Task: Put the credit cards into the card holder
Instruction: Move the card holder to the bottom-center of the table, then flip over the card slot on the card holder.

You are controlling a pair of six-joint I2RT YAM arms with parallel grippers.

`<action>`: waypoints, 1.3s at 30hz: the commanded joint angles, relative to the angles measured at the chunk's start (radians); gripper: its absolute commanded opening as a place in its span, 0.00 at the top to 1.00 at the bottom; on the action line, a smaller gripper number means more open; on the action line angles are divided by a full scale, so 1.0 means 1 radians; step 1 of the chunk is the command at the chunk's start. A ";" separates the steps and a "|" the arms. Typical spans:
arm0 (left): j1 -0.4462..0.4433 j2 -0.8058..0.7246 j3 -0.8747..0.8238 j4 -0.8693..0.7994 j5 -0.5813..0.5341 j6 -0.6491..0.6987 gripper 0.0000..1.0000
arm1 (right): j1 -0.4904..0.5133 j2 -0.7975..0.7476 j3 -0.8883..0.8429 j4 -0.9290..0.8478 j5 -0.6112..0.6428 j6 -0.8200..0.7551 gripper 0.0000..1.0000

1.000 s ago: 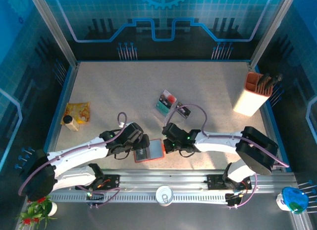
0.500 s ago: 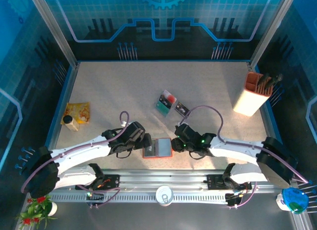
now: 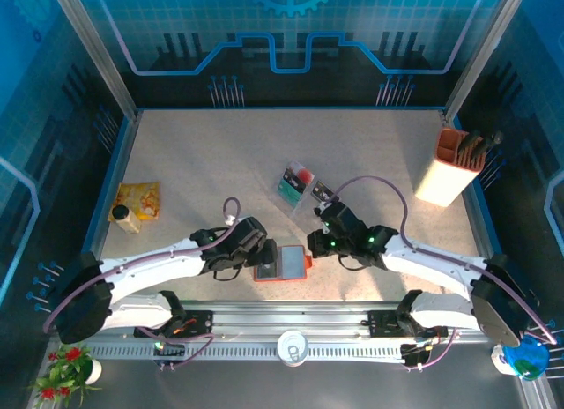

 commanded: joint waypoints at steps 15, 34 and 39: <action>-0.096 0.146 0.053 0.055 -0.027 0.011 0.01 | -0.004 0.256 0.095 0.064 -0.095 -0.053 1.00; -0.098 0.190 0.039 0.078 -0.036 0.032 0.01 | 0.045 0.441 0.116 0.169 -0.149 -0.007 1.00; -0.099 0.192 0.025 0.047 -0.070 0.006 0.01 | 0.044 0.438 0.109 0.173 -0.144 -0.001 1.00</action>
